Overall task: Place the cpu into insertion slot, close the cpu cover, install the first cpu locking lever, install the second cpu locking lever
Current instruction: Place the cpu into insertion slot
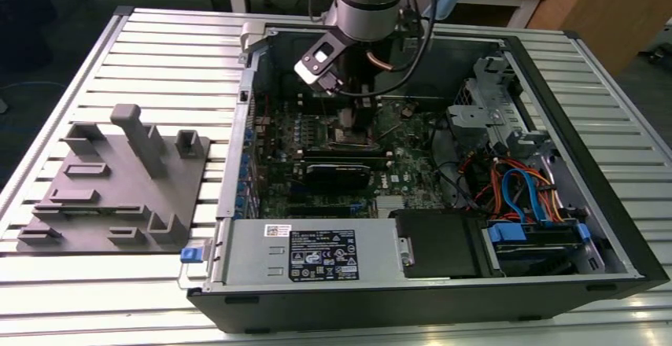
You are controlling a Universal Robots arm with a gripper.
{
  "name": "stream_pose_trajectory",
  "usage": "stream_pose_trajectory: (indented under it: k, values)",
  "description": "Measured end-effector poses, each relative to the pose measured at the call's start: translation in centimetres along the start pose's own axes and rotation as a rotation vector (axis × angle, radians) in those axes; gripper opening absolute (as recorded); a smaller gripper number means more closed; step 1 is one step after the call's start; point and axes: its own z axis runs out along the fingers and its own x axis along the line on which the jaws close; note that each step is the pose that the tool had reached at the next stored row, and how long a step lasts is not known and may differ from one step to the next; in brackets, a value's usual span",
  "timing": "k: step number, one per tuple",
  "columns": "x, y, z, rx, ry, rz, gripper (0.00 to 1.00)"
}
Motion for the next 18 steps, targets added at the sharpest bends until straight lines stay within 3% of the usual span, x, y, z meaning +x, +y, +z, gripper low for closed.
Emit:
stream_pose_trajectory:
  k: [3,5,13,18]
  values:
    - [-0.01,-0.01,0.09,0.0002,-0.0003,0.0,0.54]
    - [-0.01,-0.03,0.5,0.0001,-0.0001,0.0,0.54]
    - [-0.01,-0.03,0.54,0.0,0.0,0.0,0.54]
    - [-0.01,-0.06,0.92,0.001,-0.0001,0.001,0.54]
